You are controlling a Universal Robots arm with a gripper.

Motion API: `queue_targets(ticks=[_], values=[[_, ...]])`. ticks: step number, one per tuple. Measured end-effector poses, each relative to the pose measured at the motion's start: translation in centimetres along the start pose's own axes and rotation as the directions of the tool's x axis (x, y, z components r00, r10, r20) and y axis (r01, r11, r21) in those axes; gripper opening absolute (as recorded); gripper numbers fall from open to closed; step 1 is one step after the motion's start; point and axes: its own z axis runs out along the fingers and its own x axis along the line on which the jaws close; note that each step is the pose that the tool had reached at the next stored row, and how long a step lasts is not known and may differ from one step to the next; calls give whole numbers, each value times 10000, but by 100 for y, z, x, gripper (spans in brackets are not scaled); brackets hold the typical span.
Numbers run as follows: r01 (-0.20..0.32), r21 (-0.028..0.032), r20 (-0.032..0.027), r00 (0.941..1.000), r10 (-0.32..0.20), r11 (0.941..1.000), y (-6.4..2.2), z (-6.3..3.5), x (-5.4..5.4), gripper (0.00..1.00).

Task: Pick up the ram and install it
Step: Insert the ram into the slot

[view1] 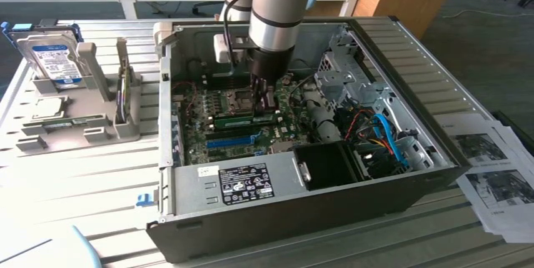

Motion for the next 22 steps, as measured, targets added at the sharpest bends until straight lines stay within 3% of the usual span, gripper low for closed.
queue_targets(ticks=[22], values=[[1, 0, -1, 10000, -1, 10000, 4, -268, -7, 19]])
